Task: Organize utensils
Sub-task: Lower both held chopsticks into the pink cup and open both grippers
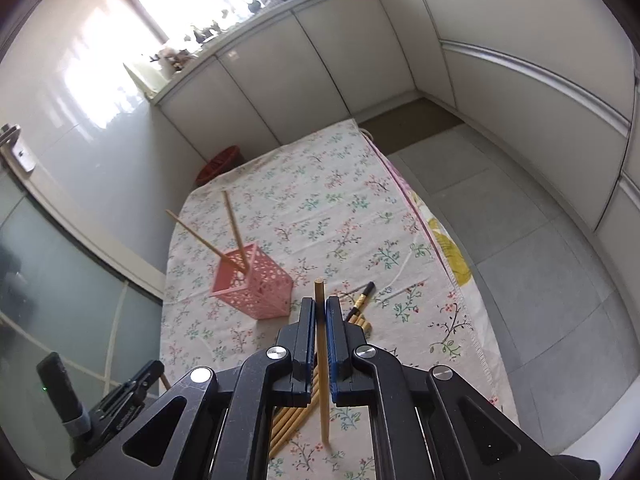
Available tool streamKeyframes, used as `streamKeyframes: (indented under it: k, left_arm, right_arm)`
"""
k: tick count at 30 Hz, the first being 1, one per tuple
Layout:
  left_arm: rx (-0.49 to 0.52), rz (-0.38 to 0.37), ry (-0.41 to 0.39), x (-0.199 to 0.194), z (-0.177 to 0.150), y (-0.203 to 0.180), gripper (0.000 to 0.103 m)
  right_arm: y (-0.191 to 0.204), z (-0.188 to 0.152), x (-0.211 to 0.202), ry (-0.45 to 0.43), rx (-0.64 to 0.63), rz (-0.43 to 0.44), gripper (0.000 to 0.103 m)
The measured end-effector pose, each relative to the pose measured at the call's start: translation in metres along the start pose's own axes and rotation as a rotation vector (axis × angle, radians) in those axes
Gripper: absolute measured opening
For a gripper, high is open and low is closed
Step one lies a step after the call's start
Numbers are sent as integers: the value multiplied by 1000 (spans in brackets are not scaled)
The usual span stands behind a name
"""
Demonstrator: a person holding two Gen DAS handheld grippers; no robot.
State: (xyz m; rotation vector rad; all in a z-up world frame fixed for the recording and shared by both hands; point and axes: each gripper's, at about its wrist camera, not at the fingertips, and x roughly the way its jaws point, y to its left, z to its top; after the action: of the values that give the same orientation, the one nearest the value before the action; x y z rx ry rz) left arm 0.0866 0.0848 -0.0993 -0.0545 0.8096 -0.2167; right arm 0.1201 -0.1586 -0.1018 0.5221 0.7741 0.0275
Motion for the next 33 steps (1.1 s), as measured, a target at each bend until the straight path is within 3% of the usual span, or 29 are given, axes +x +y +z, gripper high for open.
streamKeyframes:
  k: [10,25,33]
  left_arm:
    - [0,-46,-166,-54,28,-12,8]
    - [27,-77,-242,-73,85,-33,8]
    - [47,-69,-337,-80,136,-48,8]
  right_arm:
    - [14,10,-26,-41,-26,-3,6]
    - [39,54,-53,-81,-47,79,6]
    - [68,82,-68,-138,-98,130,6]
